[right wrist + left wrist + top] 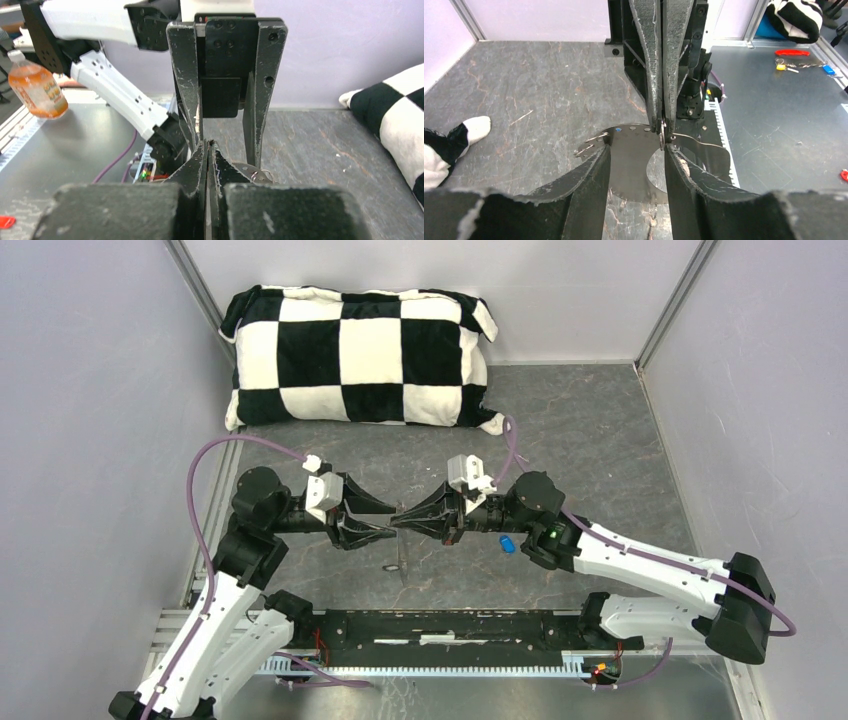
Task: Put the keys on the keyring
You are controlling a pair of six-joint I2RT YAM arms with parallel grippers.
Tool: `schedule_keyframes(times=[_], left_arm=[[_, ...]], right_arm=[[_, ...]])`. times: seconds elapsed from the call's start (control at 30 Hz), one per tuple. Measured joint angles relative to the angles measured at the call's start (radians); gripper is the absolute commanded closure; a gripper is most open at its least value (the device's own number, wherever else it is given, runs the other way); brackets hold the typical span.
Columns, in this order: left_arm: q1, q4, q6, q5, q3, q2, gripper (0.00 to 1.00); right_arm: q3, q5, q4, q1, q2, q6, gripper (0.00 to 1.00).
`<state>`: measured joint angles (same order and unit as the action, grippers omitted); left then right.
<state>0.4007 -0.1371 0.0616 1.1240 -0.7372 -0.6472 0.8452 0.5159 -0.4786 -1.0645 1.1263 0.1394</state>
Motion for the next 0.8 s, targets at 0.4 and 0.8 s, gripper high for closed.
schedule_keyframes(times=[0.4,0.8], left_arm=[[0.0,0.069,-0.051,0.005,0.0,0.013,0.6],[0.0,0.088,-0.064,0.005,0.0,0.013,0.91]], right_arm=[[-0.109,-0.083,-0.217,-0.001,0.0,0.082,1.0],[-0.153,-0.111,-0.315,-0.001,0.0,0.119,1.0]])
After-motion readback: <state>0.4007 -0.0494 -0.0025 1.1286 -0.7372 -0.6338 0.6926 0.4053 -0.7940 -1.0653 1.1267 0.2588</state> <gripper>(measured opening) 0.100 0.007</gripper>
